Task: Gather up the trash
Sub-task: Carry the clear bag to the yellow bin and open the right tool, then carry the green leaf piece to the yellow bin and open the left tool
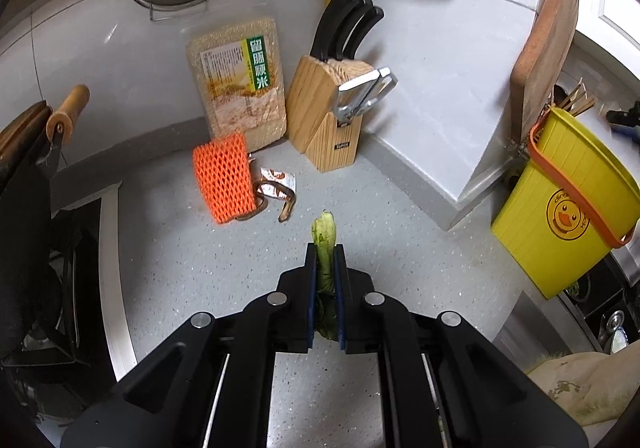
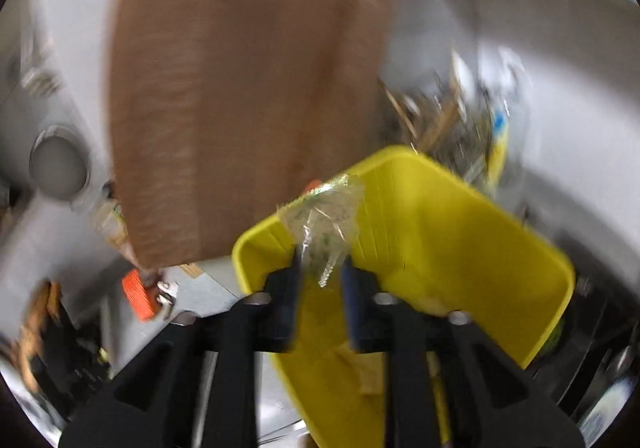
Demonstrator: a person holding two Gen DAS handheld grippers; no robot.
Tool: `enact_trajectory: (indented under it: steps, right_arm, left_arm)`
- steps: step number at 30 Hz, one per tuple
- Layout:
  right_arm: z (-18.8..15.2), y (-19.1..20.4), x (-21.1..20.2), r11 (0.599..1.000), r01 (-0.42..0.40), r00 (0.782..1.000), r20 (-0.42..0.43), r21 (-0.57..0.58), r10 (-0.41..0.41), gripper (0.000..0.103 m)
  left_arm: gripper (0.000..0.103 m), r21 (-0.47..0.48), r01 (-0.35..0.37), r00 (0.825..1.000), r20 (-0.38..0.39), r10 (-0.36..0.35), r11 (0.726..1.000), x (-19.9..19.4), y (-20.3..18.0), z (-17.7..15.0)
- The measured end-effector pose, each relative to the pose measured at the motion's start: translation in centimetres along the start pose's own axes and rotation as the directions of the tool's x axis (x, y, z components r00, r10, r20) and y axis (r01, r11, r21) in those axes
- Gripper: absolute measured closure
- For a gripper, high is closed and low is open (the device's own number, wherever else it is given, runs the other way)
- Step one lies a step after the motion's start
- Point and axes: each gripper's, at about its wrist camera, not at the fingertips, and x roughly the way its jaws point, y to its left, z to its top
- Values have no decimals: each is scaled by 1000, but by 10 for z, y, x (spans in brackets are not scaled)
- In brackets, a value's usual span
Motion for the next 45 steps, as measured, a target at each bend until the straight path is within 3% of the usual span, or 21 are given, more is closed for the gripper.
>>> enact_trajectory:
  steps: [1,3,6,10,13,16,18,19,21,24,28,29,32,34,36,37,38,39,41,45]
  right_arm:
    - [0,-12,8,997,-33,998,-57,74,38,28]
    - [-1,-30,13,975,-88,989,-99,203,110,28]
    - [-3,-43,12,947,-149,978,-101,285,184,28]
    - [5,-39,-5,958,-132,989,-29,254,144,28]
    - [7,-37,-20,965,-134,991,33,227,129,26]
    - [11,-38,-41,969,-136,988,99,204,118,26]
    - [12,-42,-51,972,-135,985,136,194,109,26]
    - [11,-44,-60,973,-131,982,160,188,102,26]
    - [9,-48,-75,975,-121,975,205,184,82,26]
    - [4,-56,-97,979,-102,963,265,177,53,26]
    - [-12,-71,-120,982,-44,954,300,182,-13,26]
    - [-17,-76,-126,980,-34,951,309,194,-28,26]
    - [-33,-93,-140,970,-17,940,335,242,-67,26]
    - [-41,-103,-148,964,1,934,343,265,-96,26]
    - [-48,-108,-158,961,25,929,349,274,-123,26]
    - [-52,-110,-162,961,32,925,355,274,-132,26]
    - [-54,-111,-166,961,37,921,363,273,-139,26]
    - [-56,-112,-168,961,39,919,369,274,-142,26]
    - [-58,-113,-173,962,34,914,381,273,-141,26]
    - [-57,-107,-177,971,15,901,417,239,-117,26]
  left_arm:
    - [94,2,-4,1000,5,4,1000,-1,0,1]
    - [94,1,-5,1000,9,5,1000,-3,0,2]
    - [94,-2,-11,1000,16,11,1000,-6,1,4]
    - [94,17,-1,999,37,0,1000,-13,-5,13]
    - [94,74,45,995,85,-51,996,-24,-24,30]
    - [94,166,84,978,177,-113,983,-43,-55,53]
    - [94,199,171,954,213,-213,965,-52,-75,72]
    - [94,224,220,937,222,-269,950,-55,-85,81]
    - [94,308,334,888,213,-407,891,-56,-116,99]
    - [94,384,484,814,134,-566,786,-41,-160,117]
    - [94,483,558,752,50,-657,675,-26,-225,136]
    - [94,502,584,728,26,-685,638,-22,-245,142]
    - [94,528,623,694,-32,-720,577,-8,-289,155]
    - [94,545,624,698,-66,-713,560,2,-312,155]
    - [85,553,613,722,-103,-684,564,12,-334,153]
    - [55,568,587,748,-108,-655,576,16,-342,150]
    - [18,580,568,761,-99,-642,584,17,-344,146]
    - [10,595,553,756,-61,-652,584,15,-346,141]
    - [10,594,577,735,-79,-673,561,13,-347,138]
    - [9,585,586,716,-50,-696,561,3,-332,139]
